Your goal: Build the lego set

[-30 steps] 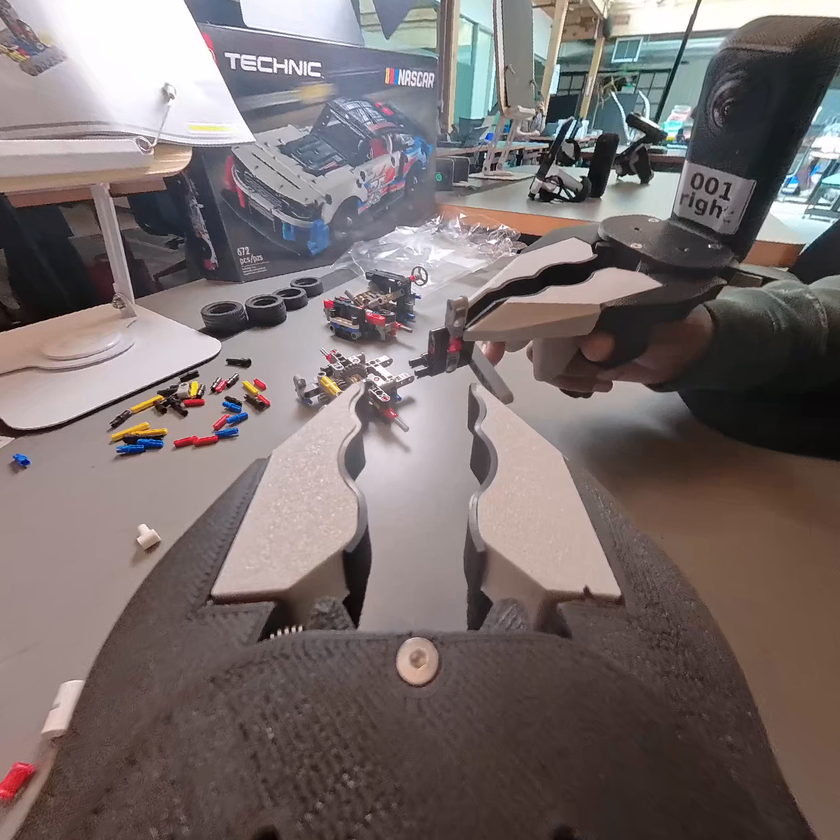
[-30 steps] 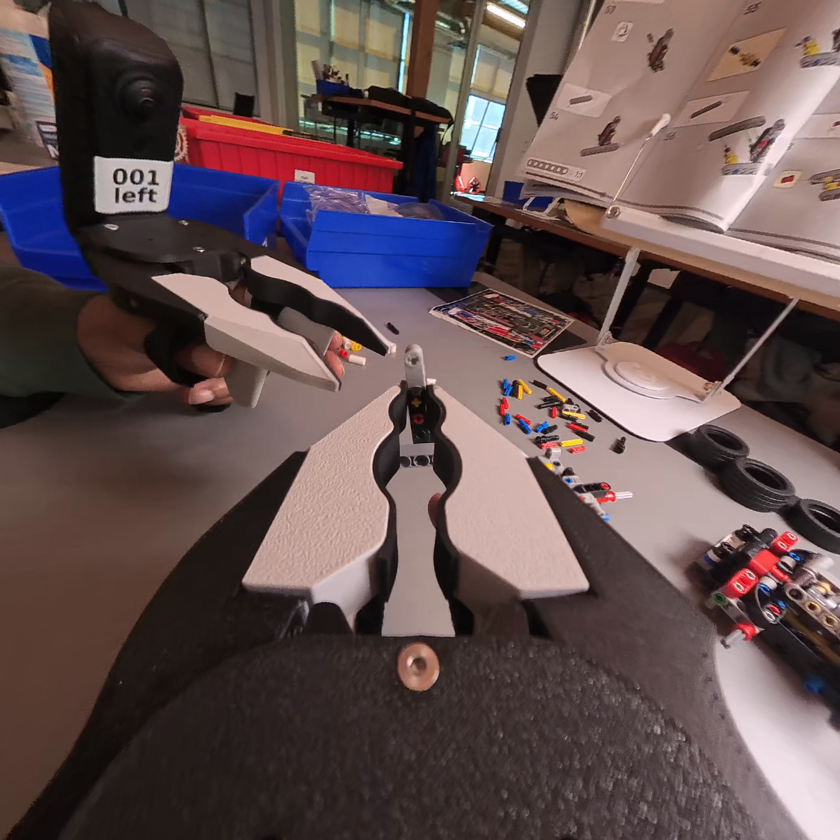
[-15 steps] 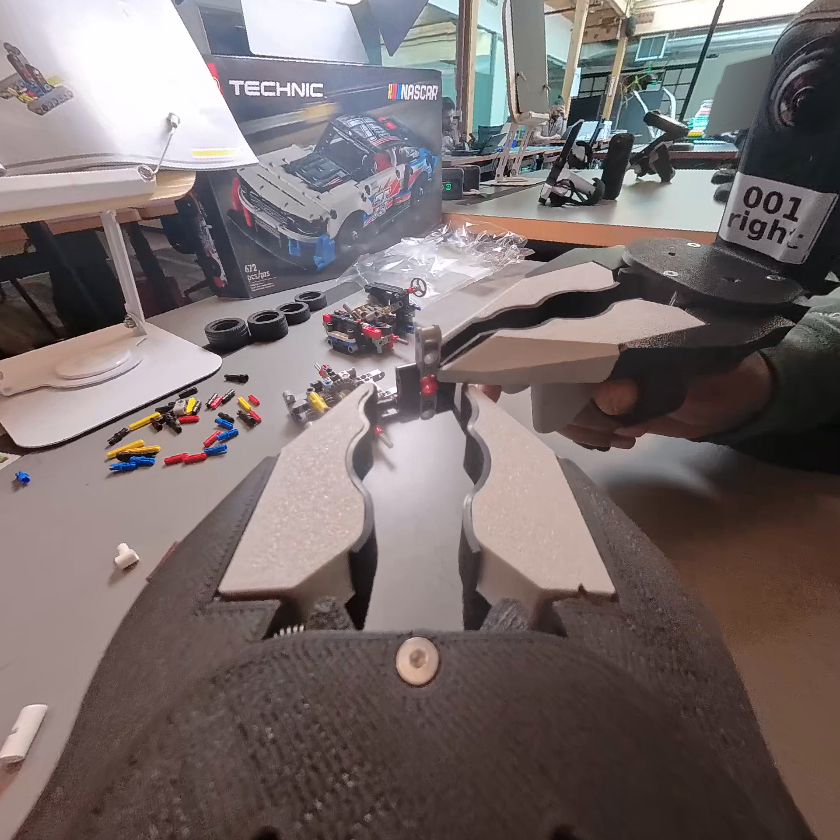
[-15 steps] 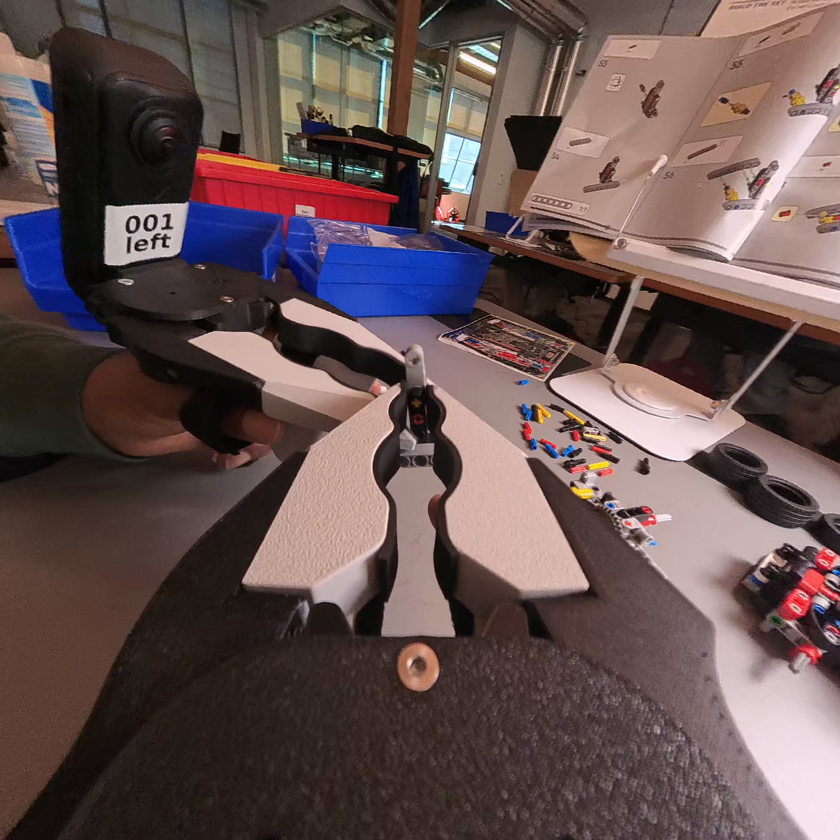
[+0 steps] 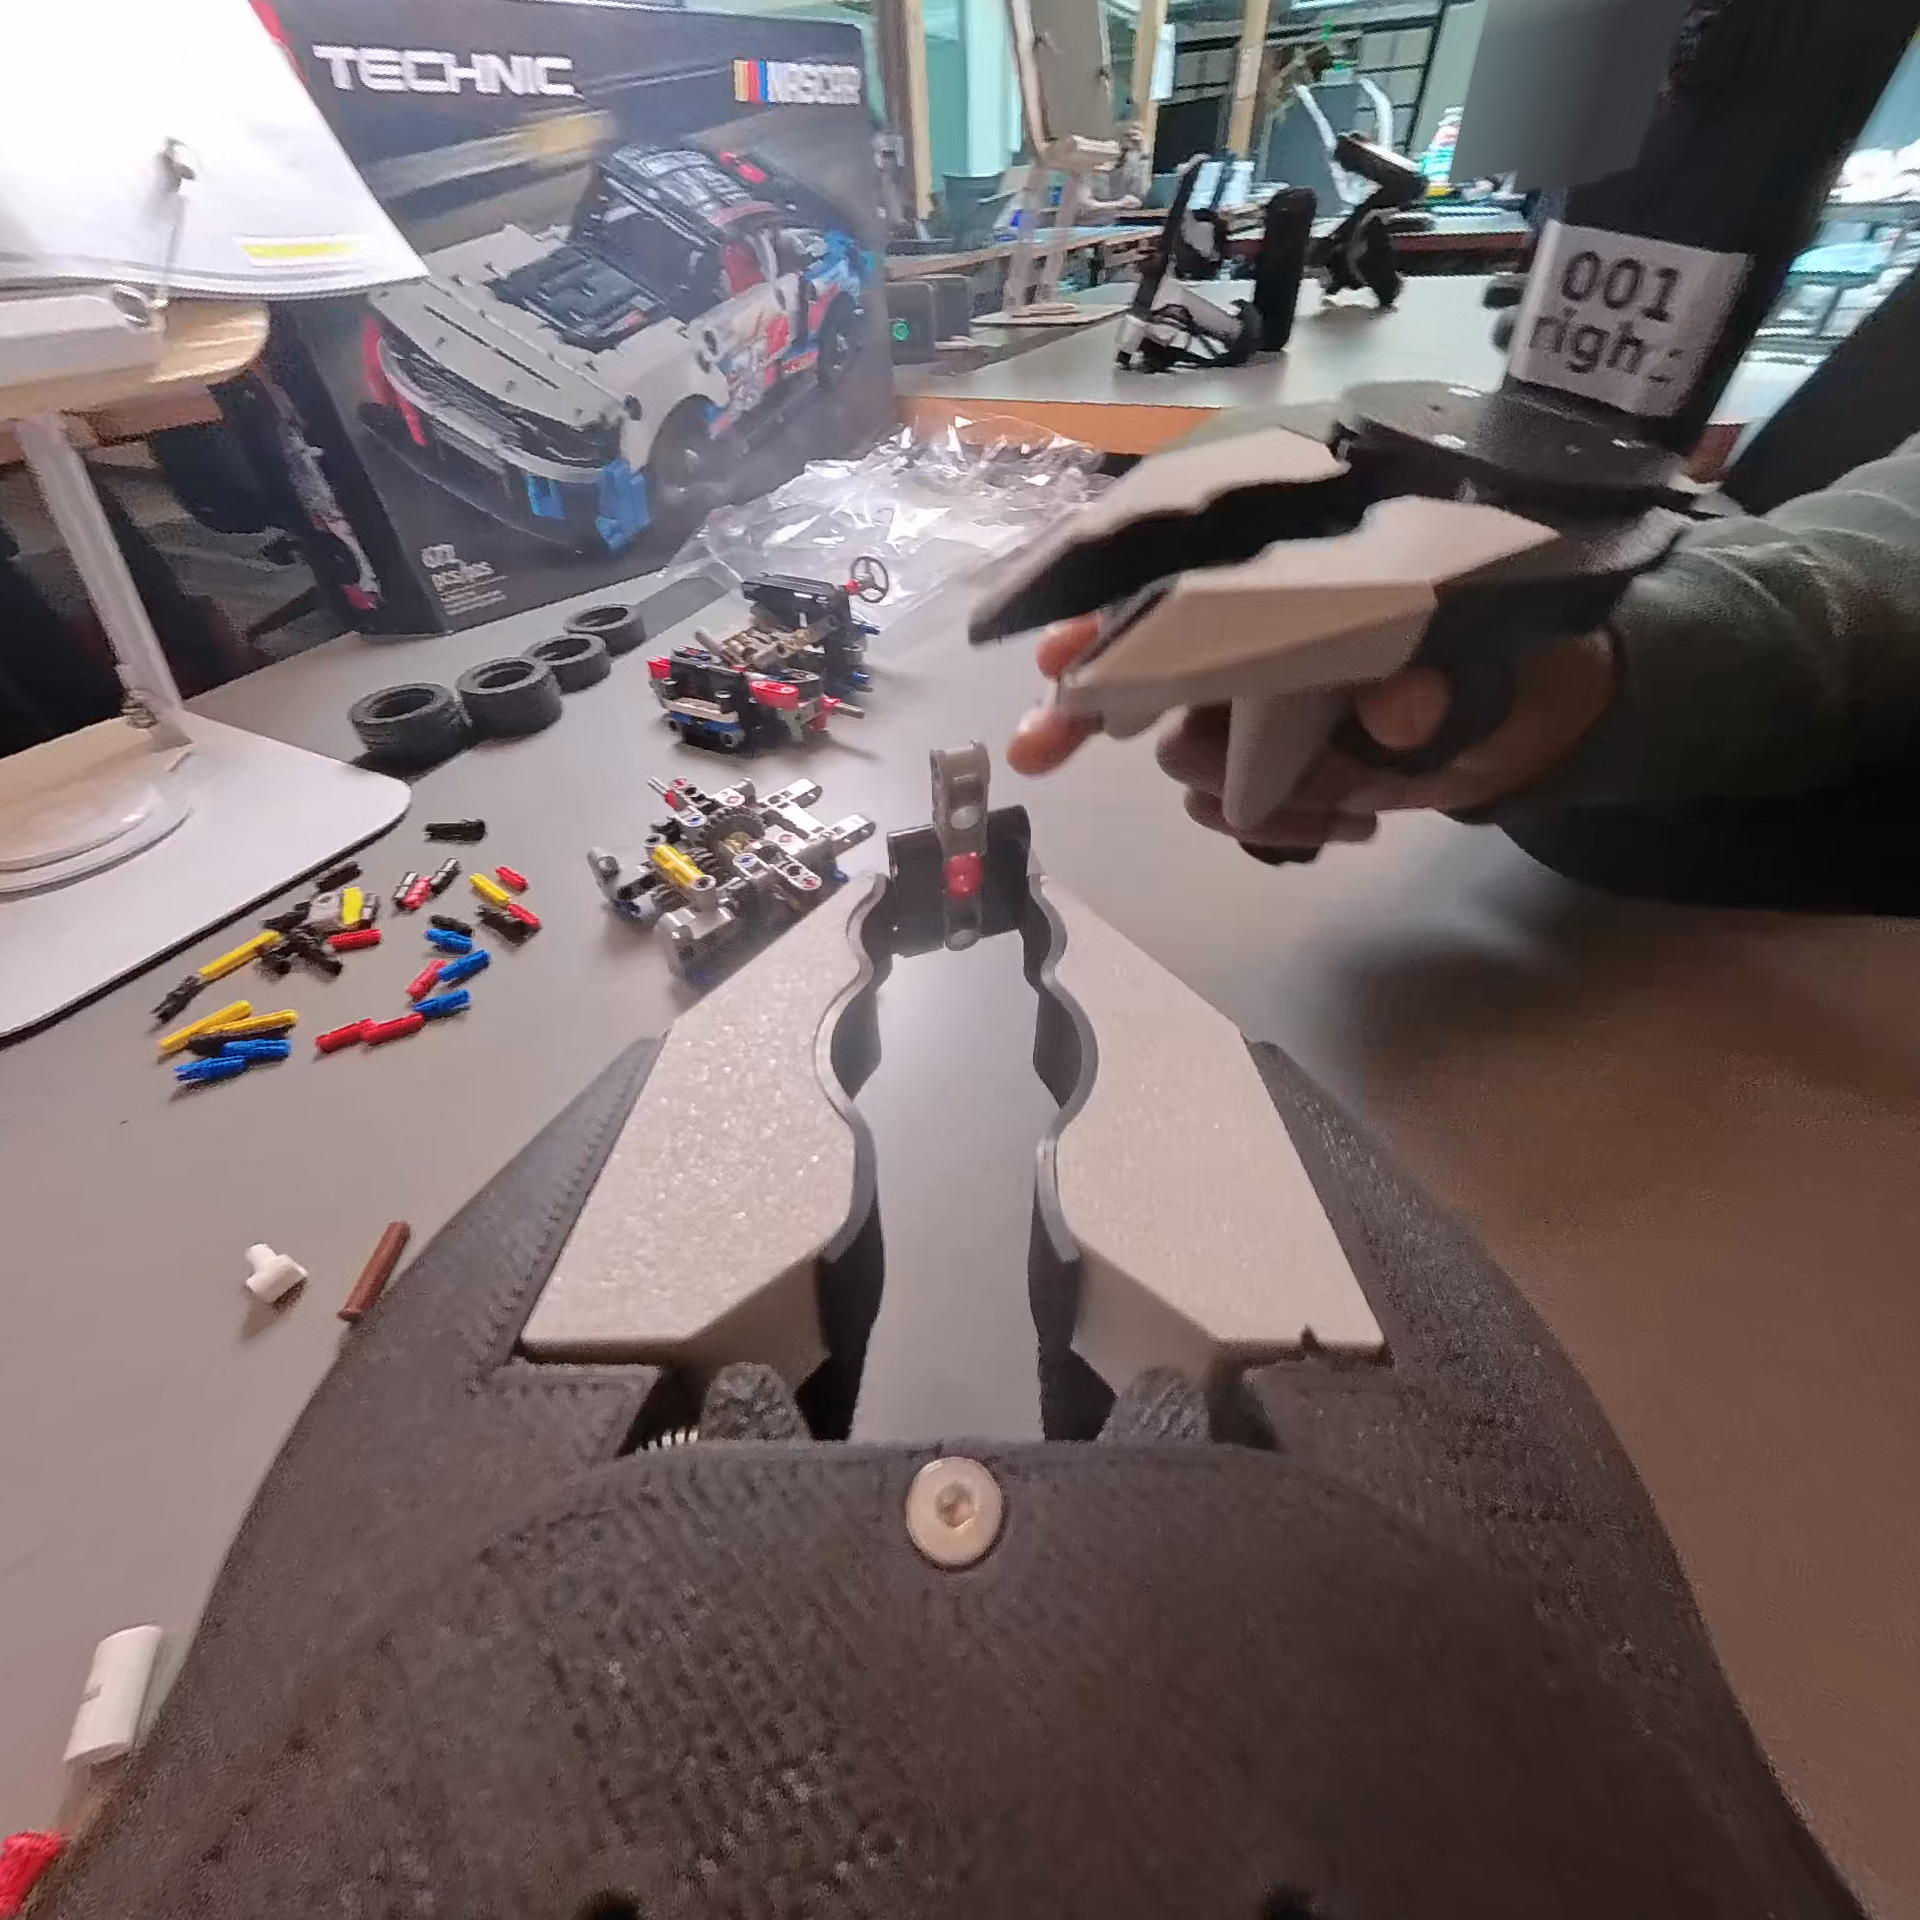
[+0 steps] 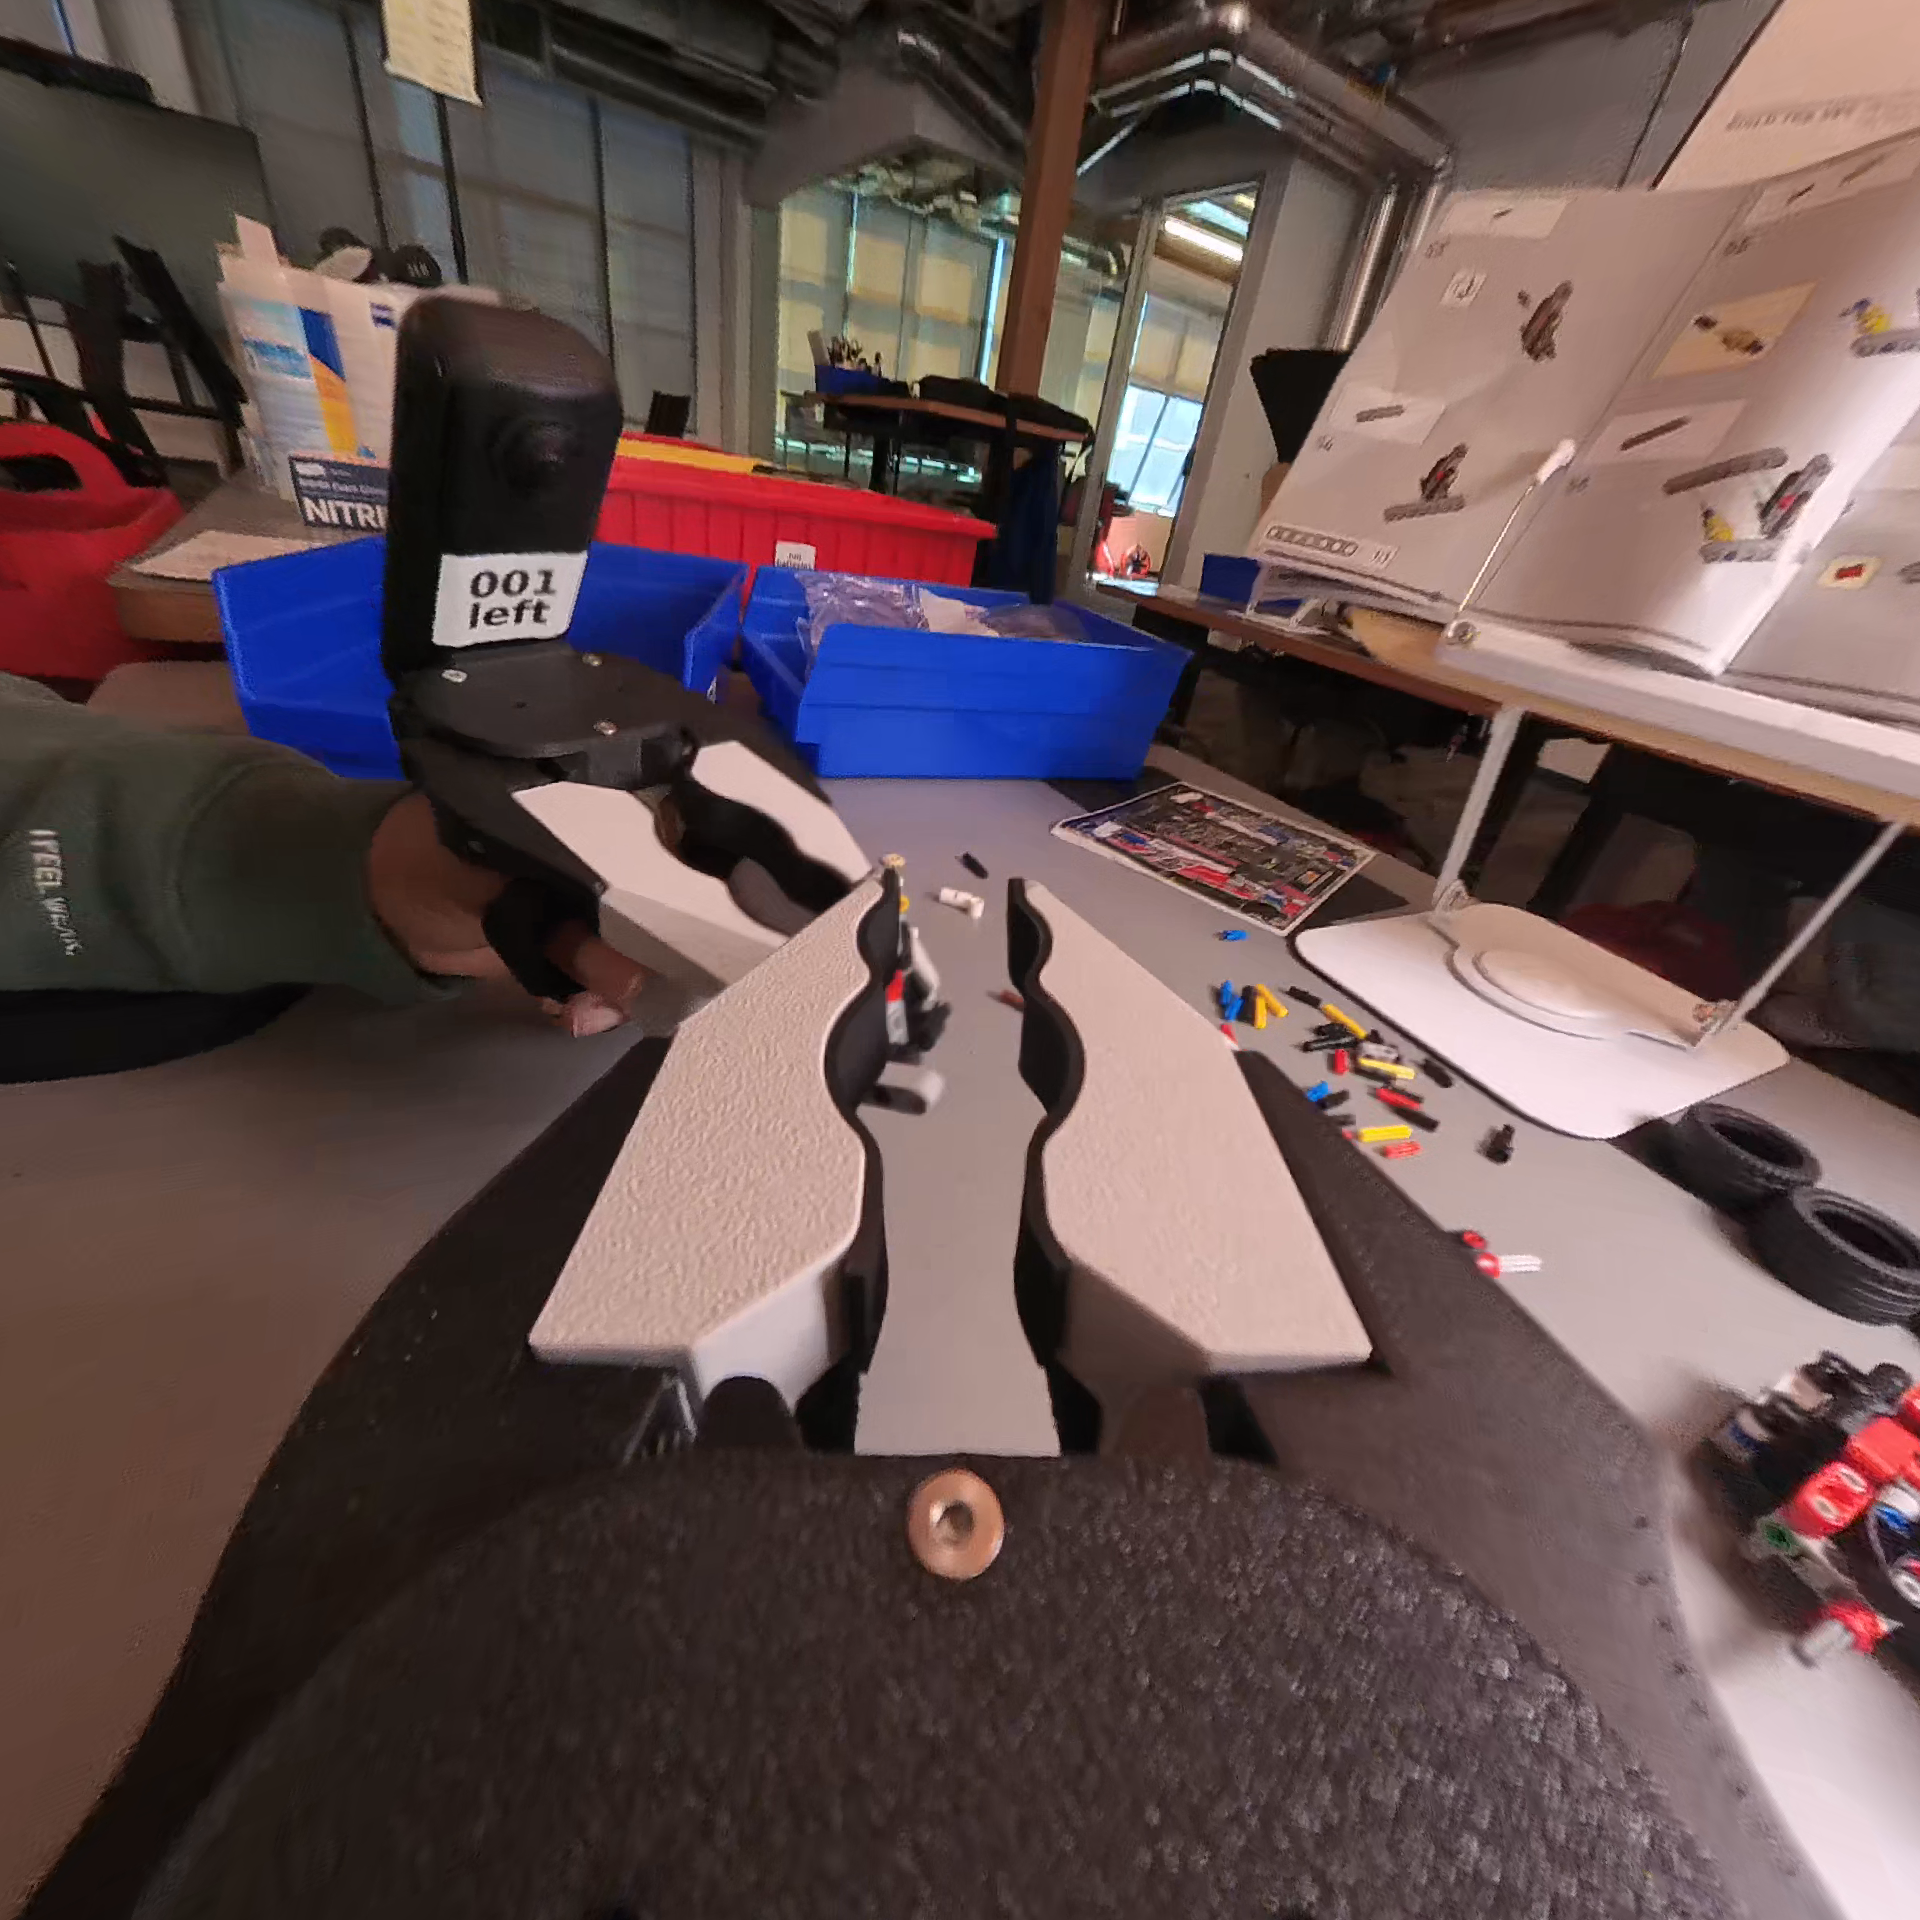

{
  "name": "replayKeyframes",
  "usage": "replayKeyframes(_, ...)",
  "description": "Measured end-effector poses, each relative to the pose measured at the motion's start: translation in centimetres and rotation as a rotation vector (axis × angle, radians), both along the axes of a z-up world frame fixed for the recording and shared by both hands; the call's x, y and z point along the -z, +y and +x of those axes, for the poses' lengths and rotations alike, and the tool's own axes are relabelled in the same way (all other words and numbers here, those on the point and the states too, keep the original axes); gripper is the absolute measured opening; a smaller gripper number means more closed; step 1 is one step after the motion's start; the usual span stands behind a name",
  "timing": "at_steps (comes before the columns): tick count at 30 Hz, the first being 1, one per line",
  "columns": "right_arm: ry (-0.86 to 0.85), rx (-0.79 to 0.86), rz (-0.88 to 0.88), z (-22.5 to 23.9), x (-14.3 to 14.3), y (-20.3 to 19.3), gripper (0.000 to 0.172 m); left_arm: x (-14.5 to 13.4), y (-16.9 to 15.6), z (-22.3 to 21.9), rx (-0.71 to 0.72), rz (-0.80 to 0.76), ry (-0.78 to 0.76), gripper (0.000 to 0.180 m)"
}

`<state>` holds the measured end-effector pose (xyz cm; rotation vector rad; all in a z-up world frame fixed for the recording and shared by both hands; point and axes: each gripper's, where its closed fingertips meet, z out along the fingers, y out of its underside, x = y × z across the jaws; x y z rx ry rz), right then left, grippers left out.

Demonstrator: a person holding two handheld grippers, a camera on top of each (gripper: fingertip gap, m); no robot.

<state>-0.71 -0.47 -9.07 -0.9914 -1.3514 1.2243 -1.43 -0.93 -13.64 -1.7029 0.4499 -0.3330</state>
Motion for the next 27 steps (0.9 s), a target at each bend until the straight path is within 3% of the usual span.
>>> replayKeyframes(5,-0.032,-0.058,-0.020,0.9,0.4,2.1,0.015,1.6,-0.4,0.8,0.096,-0.106,-0.047,0.023)
replayKeyframes(12,-0.172,-0.226,-0.019,0.9,3.4,-0.4,0.013,2.0,-1.3,2.5,0.222,-0.167,-0.107,0.023)
replayKeyframes(18,-0.273,-0.397,-0.108,1.4,4.7,-3.3,0.015,3.0,-2.1,4.1,0.288,-0.180,0.010,0.023)
replayKeyframes(20,-0.302,-0.440,-0.108,1.7,5.2,-4.0,0.007,3.3,-2.2,4.4,0.292,-0.185,0.046,0.023)
replayKeyframes(27,-0.355,-0.393,-0.101,1.3,6.2,-3.3,0.006,4.0,-1.8,3.9,0.243,-0.218,0.073,0.024)
